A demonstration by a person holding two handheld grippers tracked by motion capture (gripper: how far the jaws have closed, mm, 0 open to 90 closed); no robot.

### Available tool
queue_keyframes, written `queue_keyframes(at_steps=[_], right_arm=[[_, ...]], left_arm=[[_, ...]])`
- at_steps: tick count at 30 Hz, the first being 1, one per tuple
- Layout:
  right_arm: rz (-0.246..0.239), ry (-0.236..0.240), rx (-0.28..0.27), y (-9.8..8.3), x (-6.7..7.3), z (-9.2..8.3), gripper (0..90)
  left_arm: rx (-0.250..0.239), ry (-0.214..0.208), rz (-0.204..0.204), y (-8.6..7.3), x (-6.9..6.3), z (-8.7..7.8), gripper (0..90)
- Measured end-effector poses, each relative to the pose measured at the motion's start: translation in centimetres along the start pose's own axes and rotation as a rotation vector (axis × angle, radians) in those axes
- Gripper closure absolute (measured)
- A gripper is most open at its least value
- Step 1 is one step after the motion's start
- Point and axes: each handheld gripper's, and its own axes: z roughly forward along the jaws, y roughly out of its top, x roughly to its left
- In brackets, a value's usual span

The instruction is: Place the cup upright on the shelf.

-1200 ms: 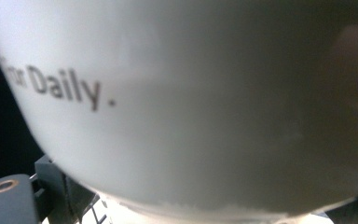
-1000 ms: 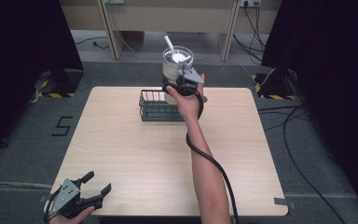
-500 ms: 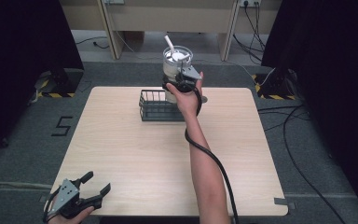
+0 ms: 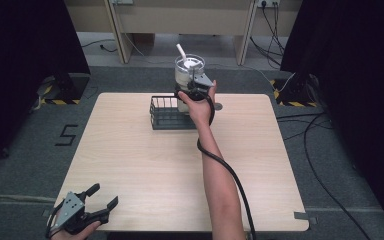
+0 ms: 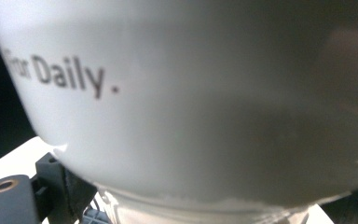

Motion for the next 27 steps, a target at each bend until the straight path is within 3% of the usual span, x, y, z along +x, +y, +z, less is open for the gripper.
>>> queue_keyframes(at_steps=[8,9,21,27], right_arm=[[-0.024,-0.007,0.033,-1.9,0.3,0.8,9.5],[-0.029,-0.008,0.017,-2.1,0.2,0.8,9.5],[-0.040,-0.014,0.005,-2.5,0.5,0.6,9.1],[-0.023,-0.016,-0.004,-2.7,0.5,0.5,8.8]], left_arm=[[0.002,0.002,-0.006,0.0,0.1,-0.1,17.5],[0.000,0.001,-0.007,-0.1,0.0,-0.1,17.5],[-0.008,-0.004,-0.001,0.0,-0.1,-0.2,17.5],[-0.010,-0.003,0.000,0.1,-0.1,-0.2,17.5]])
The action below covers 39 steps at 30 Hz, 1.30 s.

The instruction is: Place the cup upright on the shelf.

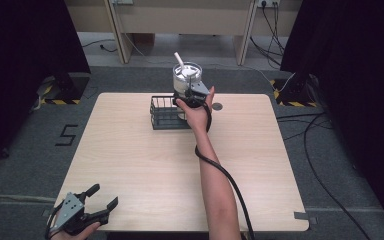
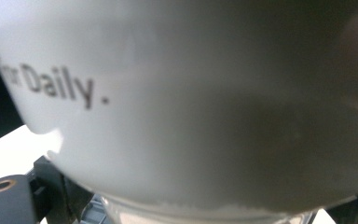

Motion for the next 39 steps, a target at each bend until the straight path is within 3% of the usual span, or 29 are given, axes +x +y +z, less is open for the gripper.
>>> queue_keyframes(at_steps=[7,11,15,19,29,39], right_arm=[[-0.007,0.009,-0.011,-0.3,0.1,0.0,8.1],[0.020,0.018,-0.007,-0.5,0.3,0.1,6.1],[-0.012,0.009,0.008,-0.9,0.3,0.3,4.6],[-0.013,0.010,0.006,-1.2,0.4,0.2,2.3],[-0.009,0.013,0.024,-1.4,0.5,-0.6,0.2],[0.002,0.017,0.001,-1.1,0.7,-1.9,0.2]], left_arm=[[0.002,0.001,0.002,0.0,0.0,0.0,17.5],[0.004,0.000,0.004,0.0,0.0,0.0,17.5],[0.002,0.000,0.003,0.0,0.0,0.0,17.5],[0.002,0.000,0.003,0.0,0.0,0.0,17.5],[0.004,-0.002,0.012,0.0,-0.1,0.0,17.4],[0.004,0.000,0.014,0.0,-0.1,0.0,17.5]])
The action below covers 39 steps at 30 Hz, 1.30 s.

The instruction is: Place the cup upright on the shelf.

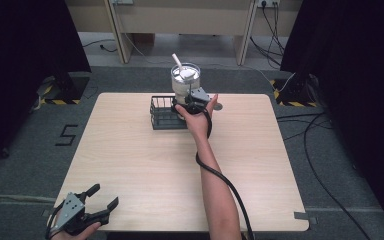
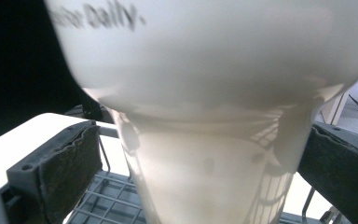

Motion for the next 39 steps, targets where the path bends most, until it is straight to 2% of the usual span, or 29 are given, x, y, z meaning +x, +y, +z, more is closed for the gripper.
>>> queue_keyframes(at_steps=[4,15,23,39], right_arm=[[0.006,0.001,-0.013,0.1,0.2,-0.8,0.1],[-0.020,0.008,-0.004,0.0,0.6,-2.9,0.1],[-0.015,0.024,0.011,-0.5,0.3,-4.6,0.2],[-0.035,0.056,0.019,-1.0,0.1,-7.9,0.3]], left_arm=[[0.002,0.000,0.003,0.0,0.0,0.0,17.5],[0.000,0.001,0.004,0.0,-0.1,0.0,17.5],[0.002,0.003,0.008,0.0,-0.1,0.1,17.5],[0.006,0.011,0.005,0.0,-0.2,0.1,17.4]])
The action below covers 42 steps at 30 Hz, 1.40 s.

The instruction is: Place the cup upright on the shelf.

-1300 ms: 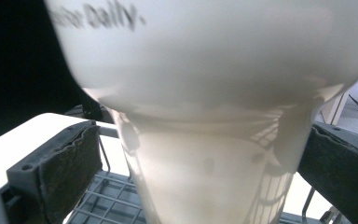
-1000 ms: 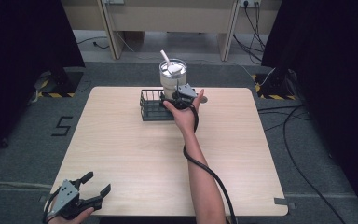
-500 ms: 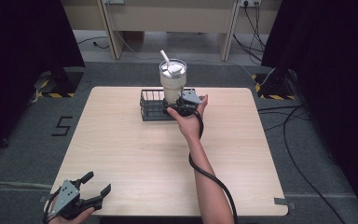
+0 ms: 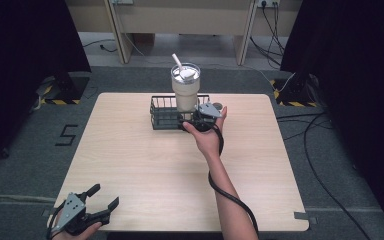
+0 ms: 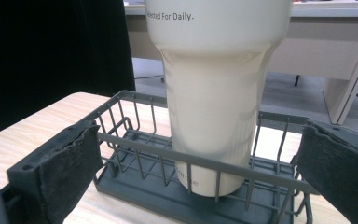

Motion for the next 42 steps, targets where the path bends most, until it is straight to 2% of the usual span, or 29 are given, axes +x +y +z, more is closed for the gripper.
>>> queue_keyframes(at_steps=[6,15,21,33,40,42], right_arm=[[-0.009,0.001,-0.005,-0.2,0.2,-1.3,0.3],[0.015,0.005,0.000,-1.0,-0.4,-3.3,2.2],[0.005,-0.003,-0.011,-1.1,-0.7,-4.5,3.3],[-0.014,-0.004,0.012,-1.9,-1.4,-6.8,2.7],[-0.016,-0.010,0.024,-2.6,-2.1,-8.0,2.9],[-0.004,-0.007,0.023,-2.9,-2.3,-8.4,3.1]], left_arm=[[-0.001,0.004,-0.004,0.0,0.0,0.0,17.4],[0.002,0.005,-0.001,0.0,-0.1,0.0,17.4],[0.002,0.011,-0.004,-0.1,0.0,0.0,17.4],[0.003,0.012,-0.004,-0.1,0.0,0.0,17.4],[0.005,0.013,-0.004,-0.1,-0.1,0.0,17.4],[0.004,0.014,-0.005,-0.1,-0.1,0.0,17.4]])
